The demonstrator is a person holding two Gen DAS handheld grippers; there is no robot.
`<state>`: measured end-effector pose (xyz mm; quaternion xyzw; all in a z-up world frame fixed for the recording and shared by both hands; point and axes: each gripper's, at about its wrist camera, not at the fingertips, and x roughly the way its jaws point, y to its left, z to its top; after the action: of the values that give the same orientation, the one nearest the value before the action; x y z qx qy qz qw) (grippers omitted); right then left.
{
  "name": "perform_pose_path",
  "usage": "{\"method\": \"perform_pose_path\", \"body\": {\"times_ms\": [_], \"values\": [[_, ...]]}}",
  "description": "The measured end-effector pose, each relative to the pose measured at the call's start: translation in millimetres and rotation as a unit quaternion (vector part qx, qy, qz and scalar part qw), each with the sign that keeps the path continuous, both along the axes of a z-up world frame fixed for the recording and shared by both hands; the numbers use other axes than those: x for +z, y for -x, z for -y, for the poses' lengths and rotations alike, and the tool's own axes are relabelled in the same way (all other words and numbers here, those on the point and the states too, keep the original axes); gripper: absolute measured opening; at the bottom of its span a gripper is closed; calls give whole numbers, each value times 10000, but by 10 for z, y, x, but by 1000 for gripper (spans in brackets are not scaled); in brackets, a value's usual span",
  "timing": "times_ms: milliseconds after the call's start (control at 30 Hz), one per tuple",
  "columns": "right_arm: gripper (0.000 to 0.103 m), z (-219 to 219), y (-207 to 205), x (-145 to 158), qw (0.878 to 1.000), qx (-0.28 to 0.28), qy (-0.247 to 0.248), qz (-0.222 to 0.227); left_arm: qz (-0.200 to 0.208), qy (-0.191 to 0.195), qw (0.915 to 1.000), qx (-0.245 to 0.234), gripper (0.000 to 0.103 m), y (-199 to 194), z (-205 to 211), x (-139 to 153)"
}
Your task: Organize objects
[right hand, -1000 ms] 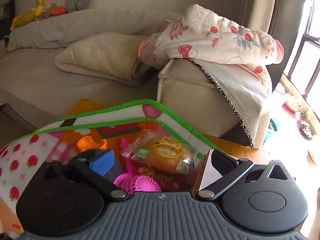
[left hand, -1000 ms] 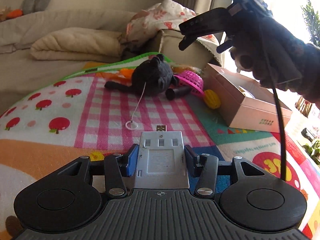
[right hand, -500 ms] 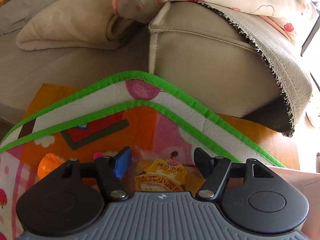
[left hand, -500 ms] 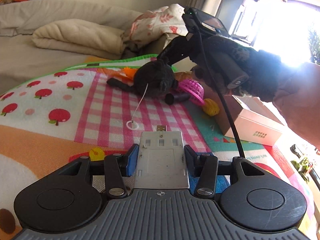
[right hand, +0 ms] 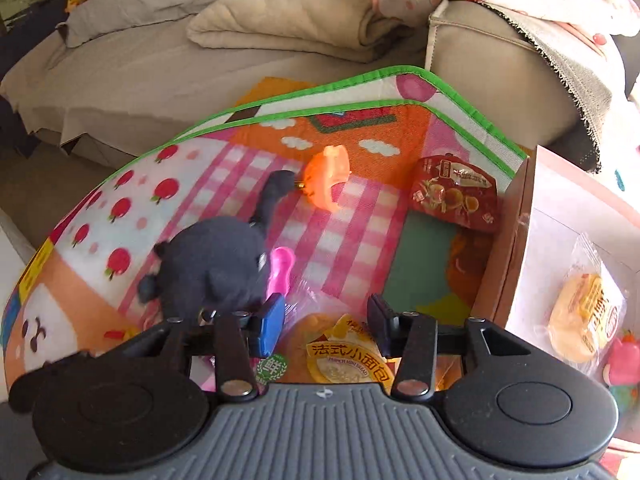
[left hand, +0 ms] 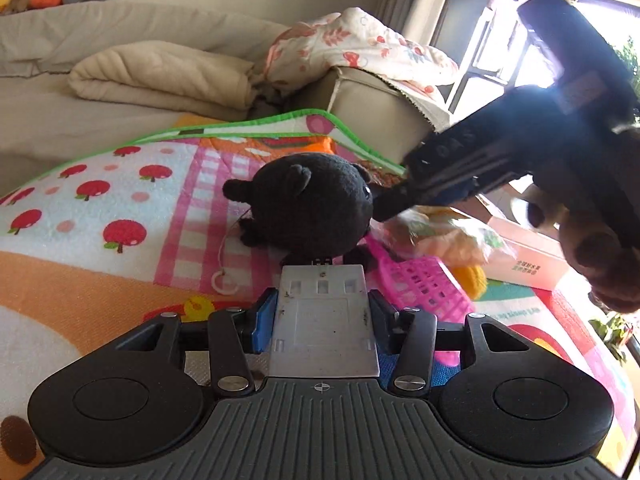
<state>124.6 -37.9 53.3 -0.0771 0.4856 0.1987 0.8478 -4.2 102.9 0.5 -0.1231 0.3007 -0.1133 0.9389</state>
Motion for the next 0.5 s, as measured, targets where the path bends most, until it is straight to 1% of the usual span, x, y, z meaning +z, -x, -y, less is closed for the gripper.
{"method": "perform_pose_path", "body": {"times_ms": [133, 200, 267, 300, 333, 367, 433, 500], "values": [[43, 211, 441, 14, 9996, 166, -178, 113, -5, -176, 9998, 15, 53, 28, 46, 16], [44, 364, 635, -20, 9997, 76, -160, 153, -15, -305, 9995, -2, 53, 64, 86, 27], [49, 528, 809, -86, 9996, -69, -35, 274, -38, -439, 9990, -65, 53, 108, 146, 41], [54, 603, 885, -113, 9993, -149, 21, 343, -47, -505, 9986, -116, 53, 129, 179, 44], [64, 716, 989, -165, 9986, -289, 91, 440, -61, -559, 9983, -161, 53, 155, 212, 51], [68, 807, 1062, -195, 9979, -388, 103, 504, -85, -611, 9979, -211, 53, 184, 252, 58], [74, 978, 1255, -221, 9958, -511, 87, 749, -107, -685, 9972, -280, 53, 241, 316, 62], [78, 1088, 1469, -215, 9927, -538, 173, 1068, -108, -804, 9963, -275, 53, 297, 384, 61]]}}
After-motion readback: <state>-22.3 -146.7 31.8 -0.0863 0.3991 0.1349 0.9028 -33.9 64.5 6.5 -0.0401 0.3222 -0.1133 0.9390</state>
